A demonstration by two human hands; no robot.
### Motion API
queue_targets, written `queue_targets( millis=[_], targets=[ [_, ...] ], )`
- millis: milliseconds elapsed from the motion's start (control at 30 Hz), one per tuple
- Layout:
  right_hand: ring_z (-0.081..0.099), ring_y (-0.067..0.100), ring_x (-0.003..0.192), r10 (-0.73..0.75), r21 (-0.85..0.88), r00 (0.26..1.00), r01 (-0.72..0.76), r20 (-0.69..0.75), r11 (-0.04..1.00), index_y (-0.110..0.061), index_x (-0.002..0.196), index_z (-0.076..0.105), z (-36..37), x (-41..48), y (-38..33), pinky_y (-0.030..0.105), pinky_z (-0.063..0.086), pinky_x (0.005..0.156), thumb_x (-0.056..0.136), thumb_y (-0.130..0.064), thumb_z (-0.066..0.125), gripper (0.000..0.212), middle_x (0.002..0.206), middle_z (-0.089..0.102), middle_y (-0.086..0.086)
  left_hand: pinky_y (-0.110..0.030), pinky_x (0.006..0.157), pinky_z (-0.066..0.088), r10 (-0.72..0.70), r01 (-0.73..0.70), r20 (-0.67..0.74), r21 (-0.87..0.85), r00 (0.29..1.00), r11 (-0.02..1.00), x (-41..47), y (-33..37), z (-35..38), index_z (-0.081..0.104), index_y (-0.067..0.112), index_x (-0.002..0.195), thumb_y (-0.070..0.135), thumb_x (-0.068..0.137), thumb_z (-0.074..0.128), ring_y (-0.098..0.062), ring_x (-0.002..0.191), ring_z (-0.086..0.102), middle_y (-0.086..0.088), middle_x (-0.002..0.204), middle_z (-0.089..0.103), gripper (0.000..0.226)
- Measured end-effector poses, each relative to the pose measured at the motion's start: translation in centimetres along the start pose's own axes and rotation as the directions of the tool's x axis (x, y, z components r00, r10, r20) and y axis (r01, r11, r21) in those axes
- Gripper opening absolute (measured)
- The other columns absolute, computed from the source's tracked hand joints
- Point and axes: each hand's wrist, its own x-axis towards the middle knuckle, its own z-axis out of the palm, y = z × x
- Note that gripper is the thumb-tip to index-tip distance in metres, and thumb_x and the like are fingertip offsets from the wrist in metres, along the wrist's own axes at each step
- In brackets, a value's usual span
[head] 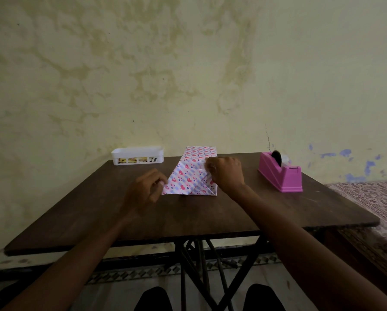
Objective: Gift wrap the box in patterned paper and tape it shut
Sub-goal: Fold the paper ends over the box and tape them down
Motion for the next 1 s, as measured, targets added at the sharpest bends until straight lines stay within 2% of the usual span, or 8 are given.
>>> queue_targets(
  millis=[100, 267, 467, 533, 600, 667, 800, 1000],
  targets=[
    [0.062, 0.017, 0.062, 0.004, 0.003, 1.0, -0.004, 0.007, 1.0, -0.02, 0.076, 0.068, 0.0, 0.0, 0.0, 0.024, 0.038, 0.06, 0.086, -0.011, 0.063, 0.015, 0.07, 0.069, -0.001, -0.027, 0.069, 0.053, -0.351, 0.336, -0.066, -0.17, 0.934, 0.926, 2.7, 1.6, 1.6, 0.055, 0.022, 0.104, 0.035, 0.09, 0.064, -0.007, 0.082, 0.06, 0.007, 0.092, 0.061, 0.021],
    [0.061, 0.017, 0.06, 0.001, -0.012, 1.0, -0.001, 0.009, 1.0, -0.021, 0.074, 0.067, 0.1, 0.0, 0.2, 0.024, 0.037, 0.057, 0.085, -0.013, 0.062, 0.015, 0.067, 0.068, -0.002, -0.032, 0.081, 0.05, -0.612, 0.69, 0.333, -0.217, 0.717, 0.69, 6.1, 1.6, 3.8, 0.043, 0.015, 0.129, 0.046, 0.076, 0.076, -0.015, 0.097, 0.054, -0.001, 0.122, 0.055, 0.07],
    [0.064, 0.02, 0.064, 0.002, -0.02, 1.0, -0.002, -0.009, 1.0, -0.021, 0.079, 0.07, 0.5, 0.2, 0.6, 0.027, 0.046, 0.06, 0.086, -0.016, 0.063, 0.011, 0.07, 0.07, -0.001, -0.04, 0.097, 0.048, -0.471, 0.517, 0.242, -0.188, 0.849, 0.835, 6.0, 2.8, 3.6, 0.036, 0.026, 0.134, 0.053, 0.072, 0.076, -0.021, 0.12, 0.051, -0.003, 0.141, 0.045, 0.079],
    [0.067, 0.02, 0.071, 0.008, -0.012, 1.0, -0.008, 0.002, 1.0, -0.022, 0.085, 0.072, 0.7, 0.3, 0.8, 0.03, 0.051, 0.065, 0.085, -0.024, 0.068, 0.005, 0.076, 0.073, -0.002, -0.049, 0.109, 0.036, -0.294, 0.28, 0.342, 0.089, 0.893, 0.956, 4.7, 3.0, 3.1, 0.02, 0.039, 0.143, 0.067, 0.063, 0.075, -0.023, 0.136, 0.032, 0.0, 0.152, 0.025, 0.101],
    [0.068, 0.019, 0.079, 0.012, 0.019, 1.0, -0.012, 0.01, 1.0, -0.023, 0.092, 0.074, 0.6, 0.3, 0.9, 0.031, 0.051, 0.071, 0.081, -0.039, 0.074, 0.019, 0.085, 0.075, -0.003, -0.053, 0.115, 0.023, -0.21, 0.053, 0.426, 0.35, 0.88, 0.935, 3.3, 2.5, 2.8, 0.007, 0.042, 0.148, 0.073, 0.063, 0.069, -0.026, 0.144, 0.012, -0.002, 0.159, 0.005, 0.109],
    [0.068, 0.019, 0.086, 0.003, 0.032, 1.0, -0.003, 0.026, 0.999, -0.025, 0.097, 0.073, 0.5, 0.2, 1.1, 0.03, 0.047, 0.074, 0.078, -0.051, 0.075, 0.032, 0.092, 0.075, -0.003, -0.054, 0.114, 0.024, -0.168, 0.026, 0.321, 0.402, 0.932, 0.915, 2.0, 2.3, 2.7, 0.016, 0.031, 0.151, 0.065, 0.071, 0.068, -0.031, 0.144, 0.016, -0.008, 0.159, 0.01, 0.1],
    [0.067, 0.019, 0.091, -0.035, -0.011, 0.993, 0.037, 0.113, 0.999, -0.03, 0.108, 0.068, 0.4, 0.2, 1.4, 0.03, 0.046, 0.078, 0.07, -0.069, 0.071, 0.054, 0.099, 0.074, -0.004, -0.049, 0.087, 0.051, 0.034, -0.055, 0.047, 0.54, 0.998, 0.84, 1.6, 2.4, 3.5, 0.061, 0.008, 0.125, 0.04, 0.066, 0.082, -0.037, 0.112, 0.059, -0.02, 0.13, 0.056, 0.071],
    [0.066, 0.021, 0.088, -0.098, -0.105, 0.981, 0.116, 0.167, 0.988, -0.03, 0.114, 0.061, 0.0, 0.3, 1.4, 0.031, 0.048, 0.075, 0.07, -0.067, 0.072, 0.059, 0.1, 0.072, -0.002, -0.035, 0.057, 0.054, 0.045, -0.013, -0.034, 0.64, 0.998, 0.768, 2.2, 4.2, 4.4, 0.069, 0.007, 0.109, 0.03, 0.049, 0.093, -0.032, 0.078, 0.068, -0.017, 0.102, 0.068, 0.069]
  ],
)
